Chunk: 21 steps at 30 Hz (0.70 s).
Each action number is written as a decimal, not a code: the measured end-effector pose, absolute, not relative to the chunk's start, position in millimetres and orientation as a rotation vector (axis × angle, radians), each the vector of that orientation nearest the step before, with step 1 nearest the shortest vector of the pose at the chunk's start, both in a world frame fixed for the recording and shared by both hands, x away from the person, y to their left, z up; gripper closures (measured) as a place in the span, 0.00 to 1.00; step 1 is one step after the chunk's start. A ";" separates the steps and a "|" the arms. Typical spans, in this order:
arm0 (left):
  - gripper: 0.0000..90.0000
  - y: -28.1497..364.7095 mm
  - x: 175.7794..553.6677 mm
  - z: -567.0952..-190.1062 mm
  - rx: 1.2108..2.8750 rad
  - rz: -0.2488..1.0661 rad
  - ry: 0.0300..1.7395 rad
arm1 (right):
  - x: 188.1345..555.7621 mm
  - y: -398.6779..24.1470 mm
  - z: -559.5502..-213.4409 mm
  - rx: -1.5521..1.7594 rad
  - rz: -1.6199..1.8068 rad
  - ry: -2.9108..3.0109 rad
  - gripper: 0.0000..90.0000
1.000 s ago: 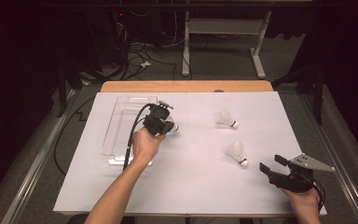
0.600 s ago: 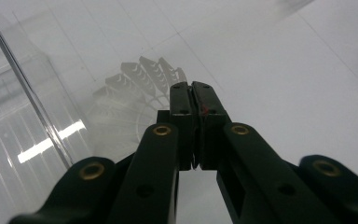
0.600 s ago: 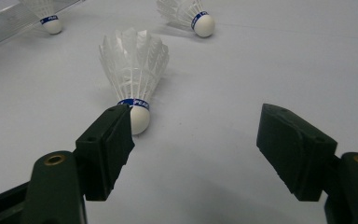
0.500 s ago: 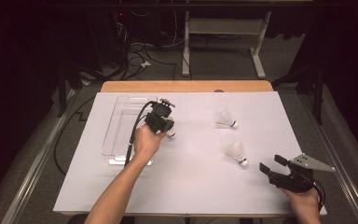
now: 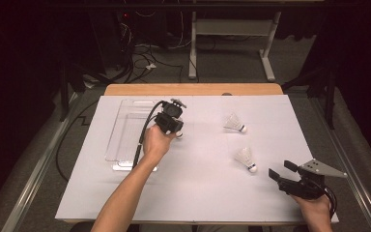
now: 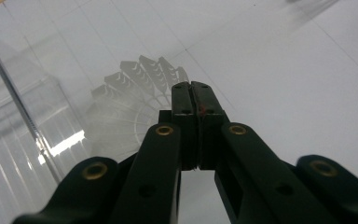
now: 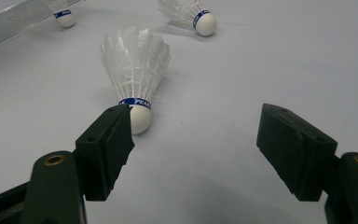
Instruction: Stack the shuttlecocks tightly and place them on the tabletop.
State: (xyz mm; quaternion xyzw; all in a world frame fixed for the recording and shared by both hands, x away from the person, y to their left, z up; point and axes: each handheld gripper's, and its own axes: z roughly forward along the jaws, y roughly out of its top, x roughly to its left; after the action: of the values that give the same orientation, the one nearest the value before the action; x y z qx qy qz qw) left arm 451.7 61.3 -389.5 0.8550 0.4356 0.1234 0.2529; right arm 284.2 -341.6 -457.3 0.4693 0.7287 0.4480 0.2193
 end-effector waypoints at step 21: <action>0.98 22.0 454.1 -399.2 2.379 0.313 1.131 | 284.2 -340.4 -457.4 1.289 1.241 2.028 0.30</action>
State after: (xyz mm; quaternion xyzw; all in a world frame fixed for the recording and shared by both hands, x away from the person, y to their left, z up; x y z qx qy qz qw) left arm 454.1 22.0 -399.2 0.8702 0.4136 0.1146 0.2420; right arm 284.2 -340.4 -457.4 0.4654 0.7319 0.4480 0.2168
